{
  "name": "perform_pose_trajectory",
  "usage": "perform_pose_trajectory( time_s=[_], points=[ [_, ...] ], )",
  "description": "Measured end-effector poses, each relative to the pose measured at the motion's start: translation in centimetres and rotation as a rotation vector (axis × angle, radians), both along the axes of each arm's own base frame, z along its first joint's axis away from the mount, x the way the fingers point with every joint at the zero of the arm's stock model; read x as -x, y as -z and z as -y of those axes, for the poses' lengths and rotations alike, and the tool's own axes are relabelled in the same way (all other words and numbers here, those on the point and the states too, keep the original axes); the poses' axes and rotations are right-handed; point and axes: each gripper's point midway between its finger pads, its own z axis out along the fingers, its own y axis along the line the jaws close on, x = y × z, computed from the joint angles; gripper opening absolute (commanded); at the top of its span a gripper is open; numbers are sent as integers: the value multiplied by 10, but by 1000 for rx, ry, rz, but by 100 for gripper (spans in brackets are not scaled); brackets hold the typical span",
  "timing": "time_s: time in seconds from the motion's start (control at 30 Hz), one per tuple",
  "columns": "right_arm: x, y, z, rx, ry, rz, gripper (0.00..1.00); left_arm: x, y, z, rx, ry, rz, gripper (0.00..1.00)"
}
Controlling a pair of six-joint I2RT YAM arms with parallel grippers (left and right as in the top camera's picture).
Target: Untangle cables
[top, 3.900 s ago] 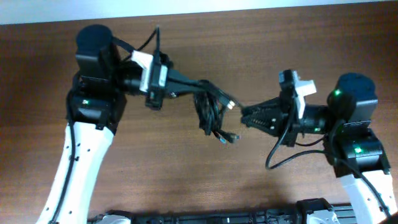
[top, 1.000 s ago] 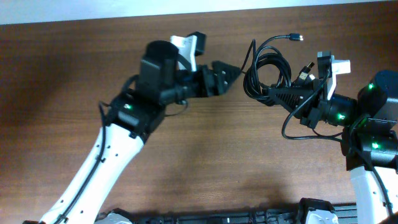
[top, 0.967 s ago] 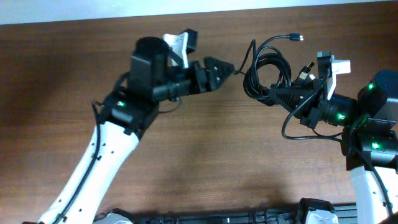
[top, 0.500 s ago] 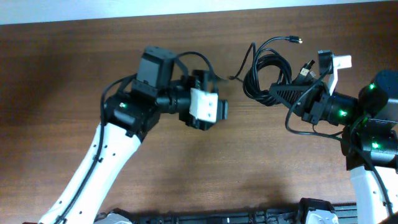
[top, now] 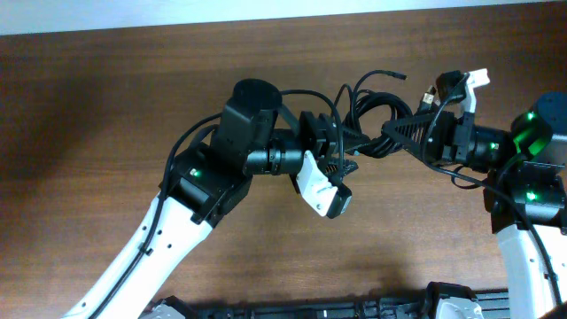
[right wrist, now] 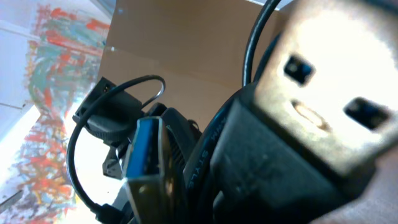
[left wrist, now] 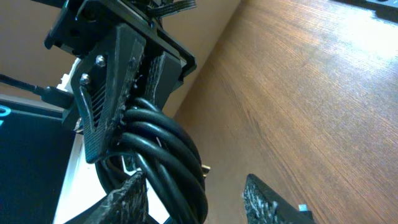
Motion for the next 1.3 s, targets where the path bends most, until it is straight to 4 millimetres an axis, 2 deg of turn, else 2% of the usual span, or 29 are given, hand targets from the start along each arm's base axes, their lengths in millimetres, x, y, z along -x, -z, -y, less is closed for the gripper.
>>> perform_pose_trajectory(
  time_s=[0.13,0.17,0.2,0.27,0.37,0.5,0.6,0.73,0.77,0.8,0.9,1.07,1.3],
  points=[
    [7,-5,-2,1,-43,37,4,0,1,0,-2,0,-3,50],
    [7,-6,-2,4,-46,53,4,0,1,0,-2,-2,-6,47],
    [7,-9,-2,11,-50,86,4,0,1,0,-2,-5,-14,38],
    [10,-16,-3,27,-66,160,4,-2,2,-1,-7,-26,-28,32],
    [11,-17,-3,32,-72,180,4,-6,0,-1,-1,-49,-36,16],
    [12,-17,-3,32,-76,181,4,-7,-2,-1,1,-60,-36,14],
    [12,-17,-4,32,-78,184,4,-7,-2,-1,1,-61,-39,0],
    [13,-21,-13,40,-96,229,4,-7,-3,-3,0,-67,-38,0],
    [13,-21,-13,40,-96,230,26,-7,-2,-3,0,-68,-37,0],
    [13,-21,-13,38,-97,225,54,-8,-2,-3,-1,-69,-37,0],
    [15,-21,-16,39,-112,235,78,-10,0,-4,-6,-93,-58,0],
    [17,-21,-18,44,-124,257,94,-23,3,-8,-24,-183,-69,0],
    [-1,-8,-15,31,-123,196,98,-58,10,-25,-88,-395,1,0]
  ],
)
